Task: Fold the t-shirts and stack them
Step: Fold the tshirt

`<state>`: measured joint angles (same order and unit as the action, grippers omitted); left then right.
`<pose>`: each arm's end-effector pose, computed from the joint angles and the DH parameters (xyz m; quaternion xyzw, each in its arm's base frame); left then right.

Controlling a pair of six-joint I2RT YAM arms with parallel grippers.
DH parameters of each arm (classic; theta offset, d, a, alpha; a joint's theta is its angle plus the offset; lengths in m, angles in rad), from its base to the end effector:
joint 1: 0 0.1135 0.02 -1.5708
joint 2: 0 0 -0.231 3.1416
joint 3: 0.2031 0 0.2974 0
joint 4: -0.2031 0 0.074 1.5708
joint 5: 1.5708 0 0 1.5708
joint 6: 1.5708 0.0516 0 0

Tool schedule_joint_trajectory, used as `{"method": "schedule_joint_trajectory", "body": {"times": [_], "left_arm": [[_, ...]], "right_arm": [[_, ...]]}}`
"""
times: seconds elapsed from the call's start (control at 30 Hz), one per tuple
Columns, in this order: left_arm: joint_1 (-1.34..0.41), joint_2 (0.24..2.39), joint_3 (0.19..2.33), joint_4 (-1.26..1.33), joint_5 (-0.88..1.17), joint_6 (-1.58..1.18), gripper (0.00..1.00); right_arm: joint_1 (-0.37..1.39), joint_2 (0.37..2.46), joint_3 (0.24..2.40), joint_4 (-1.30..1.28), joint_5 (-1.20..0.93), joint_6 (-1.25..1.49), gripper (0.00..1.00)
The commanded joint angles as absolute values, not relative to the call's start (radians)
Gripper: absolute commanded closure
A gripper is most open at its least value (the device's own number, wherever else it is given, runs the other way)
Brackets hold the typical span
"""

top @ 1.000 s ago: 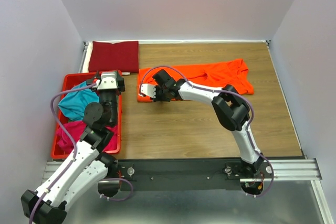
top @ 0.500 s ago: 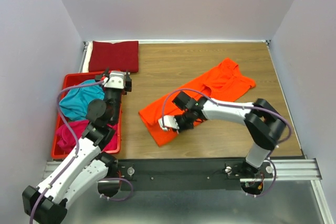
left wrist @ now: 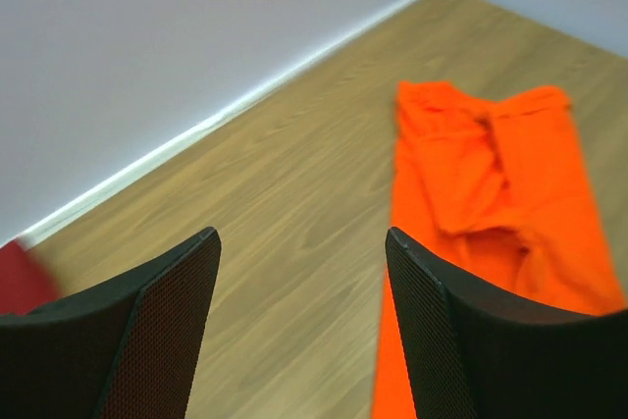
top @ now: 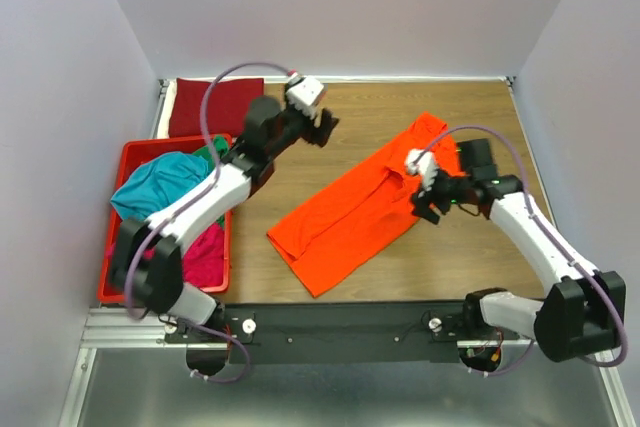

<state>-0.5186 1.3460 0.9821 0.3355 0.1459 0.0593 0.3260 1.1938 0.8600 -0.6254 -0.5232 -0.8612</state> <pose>0.3325 -0.1984 0.2875 0.2525 0.6710 -0.2091 0.6650 0.2740 0.1199 0.1923 -0.5798 0.7200 0.1610 0.3457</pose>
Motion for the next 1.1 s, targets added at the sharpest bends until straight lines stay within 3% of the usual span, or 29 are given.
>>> {"method": "schedule_joint_trajectory", "body": {"times": [0.0, 0.13, 0.33, 0.73, 1.07], "left_arm": [[-0.520, 1.593, 1.240, 0.166, 0.496, -0.048, 0.24], [-0.532, 1.990, 1.623, -0.070, 0.731, -0.072, 0.24], [-0.574, 2.354, 1.995, -0.259, 0.778, -0.074, 0.26], [-0.591, 2.571, 2.195, -0.250, 0.736, -0.198, 0.34], [-0.612, 2.625, 2.285, -0.304, 0.562, -0.204, 0.36]], "right_arm": [[0.051, 1.201, 0.808, -0.574, -0.662, -0.635, 0.25], [-0.223, 1.269, 0.883, -0.557, -0.704, -0.454, 0.25], [-0.331, 1.293, 0.864, -0.546, -0.718, -0.394, 0.25], [-0.383, 1.264, 0.850, -0.548, -0.793, -0.390, 0.25], [-0.385, 1.259, 0.847, -0.548, -0.811, -0.393, 0.25]]}}
